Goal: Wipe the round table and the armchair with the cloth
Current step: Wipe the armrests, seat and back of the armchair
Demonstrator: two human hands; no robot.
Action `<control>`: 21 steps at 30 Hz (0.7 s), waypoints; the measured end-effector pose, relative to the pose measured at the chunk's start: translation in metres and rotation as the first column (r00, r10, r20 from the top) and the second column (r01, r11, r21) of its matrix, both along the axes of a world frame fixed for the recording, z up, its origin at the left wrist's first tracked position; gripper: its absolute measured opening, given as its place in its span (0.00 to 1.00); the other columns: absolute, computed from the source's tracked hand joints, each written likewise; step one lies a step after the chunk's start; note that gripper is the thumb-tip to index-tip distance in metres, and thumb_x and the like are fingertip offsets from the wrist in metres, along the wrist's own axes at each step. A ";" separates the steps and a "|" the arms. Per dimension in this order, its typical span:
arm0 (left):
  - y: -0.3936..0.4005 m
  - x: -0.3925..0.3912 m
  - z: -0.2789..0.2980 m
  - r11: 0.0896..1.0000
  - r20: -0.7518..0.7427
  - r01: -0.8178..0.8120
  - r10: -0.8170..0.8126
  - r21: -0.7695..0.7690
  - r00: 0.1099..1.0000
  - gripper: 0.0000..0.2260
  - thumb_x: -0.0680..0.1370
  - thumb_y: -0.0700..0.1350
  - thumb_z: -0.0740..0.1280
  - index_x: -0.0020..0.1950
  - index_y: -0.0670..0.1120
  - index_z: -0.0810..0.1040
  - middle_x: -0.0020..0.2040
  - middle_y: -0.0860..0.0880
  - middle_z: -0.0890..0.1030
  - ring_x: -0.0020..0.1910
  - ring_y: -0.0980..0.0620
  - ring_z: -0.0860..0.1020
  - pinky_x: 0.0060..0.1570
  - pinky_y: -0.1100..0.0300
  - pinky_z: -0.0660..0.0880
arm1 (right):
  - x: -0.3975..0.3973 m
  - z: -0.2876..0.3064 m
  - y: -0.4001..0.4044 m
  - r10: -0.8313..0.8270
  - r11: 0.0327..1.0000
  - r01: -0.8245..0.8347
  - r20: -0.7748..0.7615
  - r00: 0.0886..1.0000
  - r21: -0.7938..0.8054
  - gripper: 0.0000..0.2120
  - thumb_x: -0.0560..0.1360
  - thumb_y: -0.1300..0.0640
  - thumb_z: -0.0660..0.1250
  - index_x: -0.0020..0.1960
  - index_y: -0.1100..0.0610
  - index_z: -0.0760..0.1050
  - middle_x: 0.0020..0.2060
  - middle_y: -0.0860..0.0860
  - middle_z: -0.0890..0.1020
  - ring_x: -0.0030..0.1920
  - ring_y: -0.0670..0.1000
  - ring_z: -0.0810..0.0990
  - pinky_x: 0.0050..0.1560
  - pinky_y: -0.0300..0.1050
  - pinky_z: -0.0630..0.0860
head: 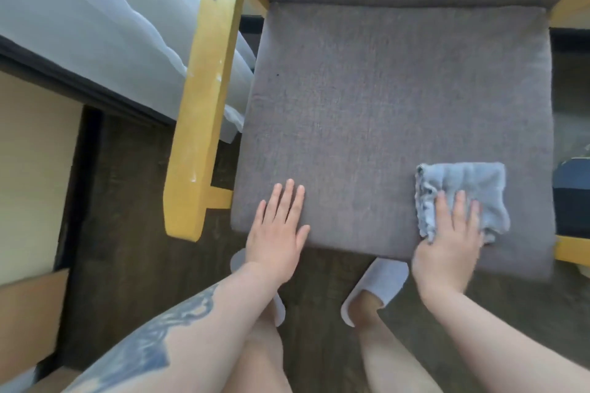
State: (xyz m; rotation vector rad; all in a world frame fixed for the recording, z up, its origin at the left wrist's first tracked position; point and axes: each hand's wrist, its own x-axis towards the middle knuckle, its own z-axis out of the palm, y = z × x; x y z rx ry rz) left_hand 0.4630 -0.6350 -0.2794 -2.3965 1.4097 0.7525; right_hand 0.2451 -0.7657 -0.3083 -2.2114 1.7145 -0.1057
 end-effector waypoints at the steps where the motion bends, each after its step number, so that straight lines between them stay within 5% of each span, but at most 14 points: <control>1: 0.011 -0.003 -0.003 1.000 -0.003 -0.004 0.004 -0.013 1.000 0.29 0.83 0.56 0.46 0.77 0.48 0.34 0.77 0.49 0.34 0.76 0.49 0.35 0.76 0.50 0.43 | 0.030 0.003 0.025 -0.051 0.998 0.050 0.024 0.998 0.033 0.37 0.63 0.65 0.56 0.73 0.55 0.65 0.74 0.56 0.64 0.74 0.60 0.58 0.67 0.64 0.59; 3: 0.029 -0.008 -0.007 0.999 -0.034 -0.014 0.013 -0.042 0.999 0.29 0.82 0.55 0.49 0.79 0.45 0.44 0.79 0.47 0.45 0.78 0.47 0.43 0.76 0.50 0.48 | 0.077 0.004 0.069 0.230 0.967 -0.242 0.132 0.964 0.085 0.35 0.65 0.62 0.55 0.73 0.52 0.66 0.73 0.53 0.66 0.73 0.57 0.60 0.67 0.61 0.61; 5: 0.041 -0.007 -0.005 0.997 -0.084 -0.042 0.037 -0.058 0.996 0.29 0.80 0.51 0.54 0.78 0.44 0.52 0.78 0.47 0.51 0.77 0.48 0.48 0.74 0.51 0.51 | 0.087 -0.002 0.084 0.611 0.779 -0.626 0.182 0.770 0.037 0.30 0.69 0.61 0.55 0.71 0.51 0.68 0.71 0.51 0.69 0.72 0.55 0.63 0.66 0.60 0.63; 7: 0.046 0.001 0.001 0.997 -0.152 -0.045 0.036 -0.057 0.988 0.30 0.80 0.47 0.57 0.79 0.47 0.46 0.79 0.50 0.43 0.77 0.52 0.39 0.76 0.52 0.45 | 0.075 -0.007 0.061 0.773 0.623 -0.782 0.144 0.617 0.009 0.30 0.69 0.62 0.54 0.70 0.52 0.70 0.70 0.51 0.70 0.71 0.54 0.64 0.66 0.57 0.63; 9: 0.044 0.015 0.016 0.995 -0.212 -0.025 0.003 -0.102 0.977 0.30 0.82 0.46 0.55 0.79 0.48 0.42 0.78 0.53 0.40 0.76 0.56 0.37 0.76 0.54 0.41 | 0.065 -0.002 0.050 0.783 0.618 -0.786 0.081 0.616 0.008 0.31 0.68 0.63 0.51 0.70 0.52 0.71 0.71 0.51 0.70 0.71 0.54 0.63 0.68 0.56 0.61; 12: 0.039 0.046 0.050 0.935 -0.203 0.136 -0.210 -0.327 0.956 0.27 0.81 0.43 0.56 0.79 0.47 0.52 0.79 0.52 0.52 0.77 0.55 0.47 0.75 0.57 0.40 | 0.083 0.022 0.082 0.375 0.894 -0.413 0.213 0.902 0.173 0.34 0.67 0.68 0.51 0.70 0.51 0.70 0.72 0.48 0.67 0.74 0.50 0.59 0.72 0.56 0.58; 14: 0.041 0.071 0.067 0.886 -0.183 0.217 -0.313 -0.409 0.932 0.26 0.79 0.41 0.57 0.78 0.46 0.57 0.78 0.52 0.57 0.77 0.54 0.51 0.75 0.57 0.43 | 0.120 0.046 0.120 -0.120 0.921 -0.026 0.346 0.930 0.389 0.33 0.70 0.74 0.52 0.67 0.46 0.70 0.71 0.46 0.67 0.74 0.47 0.59 0.74 0.51 0.57; 17: 0.051 0.112 0.081 0.846 -0.144 0.315 -0.409 -0.431 0.901 0.25 0.80 0.44 0.53 0.78 0.46 0.58 0.78 0.52 0.57 0.77 0.54 0.51 0.74 0.56 0.47 | 0.189 0.085 0.157 -0.633 0.701 0.220 0.449 0.631 0.679 0.23 0.79 0.66 0.57 0.61 0.39 0.72 0.61 0.42 0.76 0.65 0.45 0.72 0.64 0.39 0.66; 19: 0.066 0.138 0.082 0.828 -0.125 0.413 -0.488 -0.379 0.864 0.24 0.81 0.47 0.51 0.78 0.46 0.57 0.78 0.52 0.56 0.77 0.54 0.50 0.74 0.57 0.47 | 0.230 0.100 0.172 -0.776 0.586 0.212 0.465 0.426 0.782 0.15 0.81 0.59 0.58 0.59 0.42 0.75 0.55 0.39 0.80 0.58 0.41 0.76 0.61 0.40 0.70; 21: 0.084 0.159 0.077 0.785 -0.096 0.527 -0.582 -0.325 0.807 0.25 0.81 0.48 0.52 0.78 0.46 0.57 0.78 0.51 0.55 0.77 0.53 0.50 0.74 0.56 0.48 | 0.254 0.108 0.178 -0.814 0.569 0.286 0.481 0.325 0.771 0.14 0.81 0.57 0.58 0.63 0.46 0.75 0.57 0.41 0.80 0.59 0.42 0.76 0.64 0.44 0.71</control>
